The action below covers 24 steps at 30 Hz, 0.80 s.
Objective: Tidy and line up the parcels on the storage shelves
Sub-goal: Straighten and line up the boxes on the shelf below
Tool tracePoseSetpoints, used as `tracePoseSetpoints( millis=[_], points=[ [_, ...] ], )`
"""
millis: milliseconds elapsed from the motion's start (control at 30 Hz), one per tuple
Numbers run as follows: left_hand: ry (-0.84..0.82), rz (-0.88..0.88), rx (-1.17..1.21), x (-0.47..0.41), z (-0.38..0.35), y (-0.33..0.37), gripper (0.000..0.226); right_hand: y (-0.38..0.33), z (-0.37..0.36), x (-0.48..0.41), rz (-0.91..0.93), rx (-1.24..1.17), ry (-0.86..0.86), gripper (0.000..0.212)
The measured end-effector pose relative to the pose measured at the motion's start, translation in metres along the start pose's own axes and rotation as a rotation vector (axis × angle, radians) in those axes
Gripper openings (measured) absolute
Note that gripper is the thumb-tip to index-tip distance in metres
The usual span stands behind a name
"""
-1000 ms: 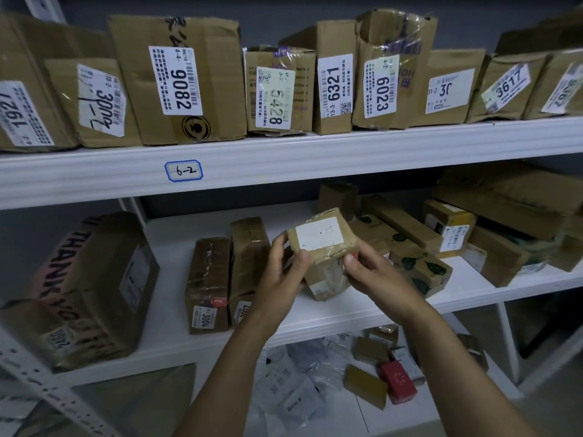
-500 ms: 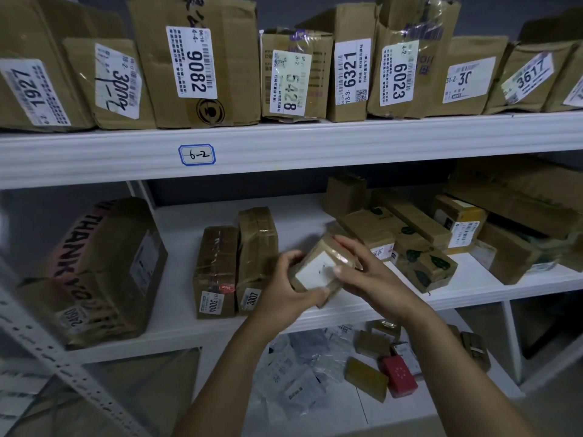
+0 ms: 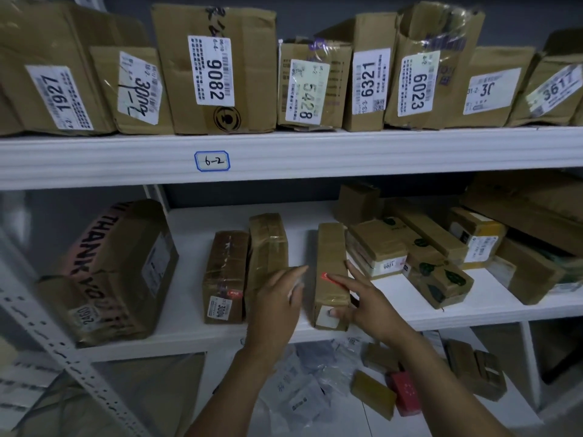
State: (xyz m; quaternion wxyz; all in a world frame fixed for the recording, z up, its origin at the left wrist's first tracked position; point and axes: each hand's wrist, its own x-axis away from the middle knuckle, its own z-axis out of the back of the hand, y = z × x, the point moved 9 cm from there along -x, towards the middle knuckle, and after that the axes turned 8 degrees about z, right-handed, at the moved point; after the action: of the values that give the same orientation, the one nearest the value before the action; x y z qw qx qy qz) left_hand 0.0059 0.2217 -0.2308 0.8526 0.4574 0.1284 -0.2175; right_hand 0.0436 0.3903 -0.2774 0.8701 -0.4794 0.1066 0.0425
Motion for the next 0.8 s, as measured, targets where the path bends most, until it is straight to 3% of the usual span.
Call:
tracePoseSetpoints(
  millis=[67,100,200,267,433,600,800],
  points=[
    [0.170,-0.097,-0.151,-0.008,0.025,-0.003,0.031,0.000,-0.002,-0.006,-0.006,0.022,-0.014,0.062],
    [0.177,-0.093,-0.220,-0.013,0.030,-0.012,0.034,0.001,-0.003,-0.009,-0.016,0.033,-0.029,0.063],
    [0.004,0.051,-0.381,-0.027,0.026,-0.052,0.074,-0.001,-0.011,-0.017,-0.010,0.079,-0.087,0.064],
    [-0.083,0.094,-0.509,-0.029,0.022,-0.071,0.086,0.000,-0.018,-0.023,-0.015,0.081,-0.104,0.065],
    [-0.136,0.032,-0.637,-0.029,0.022,-0.080,0.085,0.001,-0.029,-0.034,-0.026,0.099,-0.109,0.063],
    [-0.129,0.016,-0.565,-0.035,0.024,-0.071,0.076,-0.005,-0.037,-0.039,0.008,0.091,-0.099,0.061],
    [-0.133,0.060,-0.765,-0.030,0.017,-0.081,0.102,-0.004,-0.034,-0.037,0.001,0.067,-0.030,0.056]
  ],
)
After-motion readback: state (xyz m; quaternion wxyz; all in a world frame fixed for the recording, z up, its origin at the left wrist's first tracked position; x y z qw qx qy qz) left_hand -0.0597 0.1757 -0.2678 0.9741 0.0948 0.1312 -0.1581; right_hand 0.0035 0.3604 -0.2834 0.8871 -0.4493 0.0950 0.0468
